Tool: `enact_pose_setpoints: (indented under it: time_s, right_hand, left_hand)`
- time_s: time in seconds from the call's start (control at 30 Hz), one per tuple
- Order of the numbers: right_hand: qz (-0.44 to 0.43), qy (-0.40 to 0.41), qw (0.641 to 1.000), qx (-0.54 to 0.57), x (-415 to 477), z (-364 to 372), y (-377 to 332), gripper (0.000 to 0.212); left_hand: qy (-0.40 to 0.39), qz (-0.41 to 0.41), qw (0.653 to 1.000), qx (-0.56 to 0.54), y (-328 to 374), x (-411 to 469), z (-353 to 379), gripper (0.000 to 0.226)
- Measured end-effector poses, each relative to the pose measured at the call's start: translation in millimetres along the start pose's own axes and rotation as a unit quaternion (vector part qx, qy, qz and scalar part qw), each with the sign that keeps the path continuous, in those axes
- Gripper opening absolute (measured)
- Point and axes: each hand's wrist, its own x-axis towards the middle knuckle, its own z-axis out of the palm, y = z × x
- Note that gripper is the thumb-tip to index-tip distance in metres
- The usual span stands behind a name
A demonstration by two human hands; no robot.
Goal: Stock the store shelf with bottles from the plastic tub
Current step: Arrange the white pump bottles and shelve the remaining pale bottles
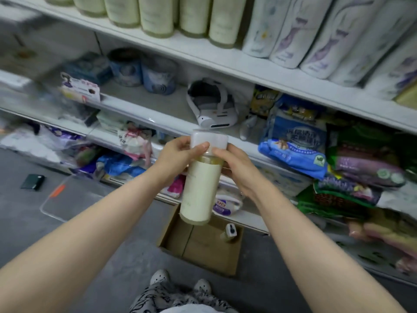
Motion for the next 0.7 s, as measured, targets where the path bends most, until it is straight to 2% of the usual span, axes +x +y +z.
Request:
enact_pose_setpoints:
  time_s: [0.07,0.17,0.33,0.57,0.7]
  right_hand:
    - [-0.016,-0.008,1.0,-0.004,-2,-2,-16,0.033]
    - [-0.041,-0.018,0.999,-0.013,-2,-2,-39,0.036]
    - [-0.076,0.009,0.997,-0.025,8,5,-71,0.044]
    - [-0.133,0.024,0.991,-0.007,34,25,-130,0.037]
    - [-0.161,0.042,0.986,-0.005,52,42,-161,0.032]
  left_hand:
    - [0.012,0.012,1.0,-0.001,16,-2,1,0.038]
    - [0.017,0.03,0.999,0.003,40,-6,2,0.034]
    - [0.019,0.076,0.997,0.009,73,0,-9,0.033]
    - [-0.008,0.131,0.991,0.029,129,31,-44,0.038]
    - [-0.011,0.141,0.99,0.023,159,55,-66,0.05]
